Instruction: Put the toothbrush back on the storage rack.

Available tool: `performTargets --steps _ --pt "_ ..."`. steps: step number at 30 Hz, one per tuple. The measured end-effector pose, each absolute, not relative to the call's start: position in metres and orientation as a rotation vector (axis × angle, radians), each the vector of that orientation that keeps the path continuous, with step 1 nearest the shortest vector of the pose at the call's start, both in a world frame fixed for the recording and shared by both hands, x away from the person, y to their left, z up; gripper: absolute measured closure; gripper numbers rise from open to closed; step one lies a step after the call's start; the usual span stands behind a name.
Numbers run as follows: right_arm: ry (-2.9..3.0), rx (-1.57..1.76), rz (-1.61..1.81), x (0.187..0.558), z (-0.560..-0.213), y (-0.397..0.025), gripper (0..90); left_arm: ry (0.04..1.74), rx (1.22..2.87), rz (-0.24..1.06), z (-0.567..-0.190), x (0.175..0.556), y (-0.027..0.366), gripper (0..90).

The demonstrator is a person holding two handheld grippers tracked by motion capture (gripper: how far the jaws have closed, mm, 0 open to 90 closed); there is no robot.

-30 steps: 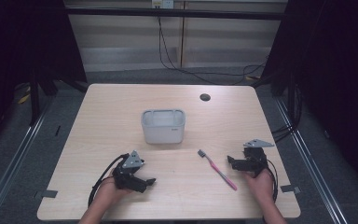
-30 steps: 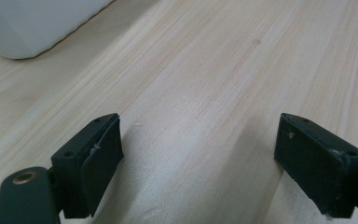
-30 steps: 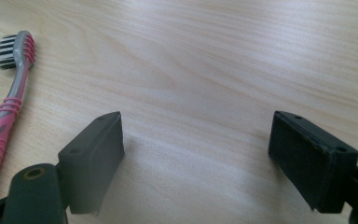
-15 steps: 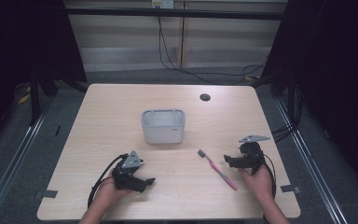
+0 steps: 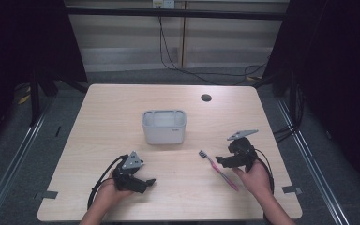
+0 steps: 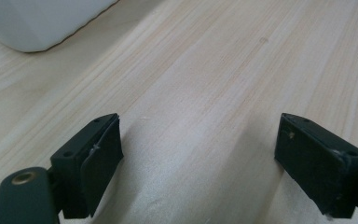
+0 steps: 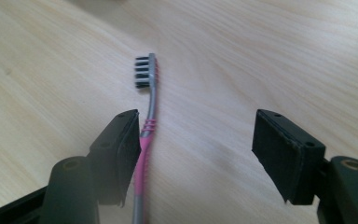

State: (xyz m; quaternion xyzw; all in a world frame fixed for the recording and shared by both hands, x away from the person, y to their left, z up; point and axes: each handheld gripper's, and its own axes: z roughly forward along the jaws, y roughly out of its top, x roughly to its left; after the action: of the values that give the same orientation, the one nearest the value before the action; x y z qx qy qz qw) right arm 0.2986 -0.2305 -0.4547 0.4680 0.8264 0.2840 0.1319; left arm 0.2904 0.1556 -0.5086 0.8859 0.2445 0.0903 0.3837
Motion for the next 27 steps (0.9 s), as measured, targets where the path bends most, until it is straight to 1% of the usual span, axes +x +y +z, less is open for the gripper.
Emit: performTargets --steps 2,6,8,10,11,14,17,23,27 --pt "2.413 1.342 0.82 0.299 -0.453 -0.228 32.4 0.624 2.258 0.23 -0.509 0.29 0.156 14.3" --pt "2.444 1.342 0.791 0.301 -0.451 -0.223 36.3 0.622 2.258 0.231 -0.509 0.29 0.156 14.3" --pt "2.45 1.37 0.796 0.302 -0.452 -0.223 39.8 0.622 2.258 0.231 -0.509 0.29 0.156 14.3" --pt "2.458 1.363 0.785 0.302 -0.453 -0.223 40.7 0.622 2.258 0.231 -0.509 0.29 0.156 14.3" --pt "2.464 1.372 0.775 0.303 -0.454 -0.222 43.1 0.622 2.258 0.231 -0.509 0.29 0.156 14.3" --pt "2.476 1.379 0.763 0.305 -0.456 -0.221 45.8 0.622 2.258 0.231 -0.509 0.29 0.156 14.3" --pt "2.486 1.39 0.755 0.306 -0.457 -0.221 46.8 0.622 2.258 0.231 -0.509 0.29 0.156 14.3" --pt "2.517 1.403 0.742 0.309 -0.459 -0.214 52.4 0.623 2.258 0.231 -0.509 0.29 0.156 14.3" --pt "2.531 1.422 0.737 0.313 -0.461 -0.211 53.9 0.622 2.258 0.231 -0.509 0.29 0.156 14.3"
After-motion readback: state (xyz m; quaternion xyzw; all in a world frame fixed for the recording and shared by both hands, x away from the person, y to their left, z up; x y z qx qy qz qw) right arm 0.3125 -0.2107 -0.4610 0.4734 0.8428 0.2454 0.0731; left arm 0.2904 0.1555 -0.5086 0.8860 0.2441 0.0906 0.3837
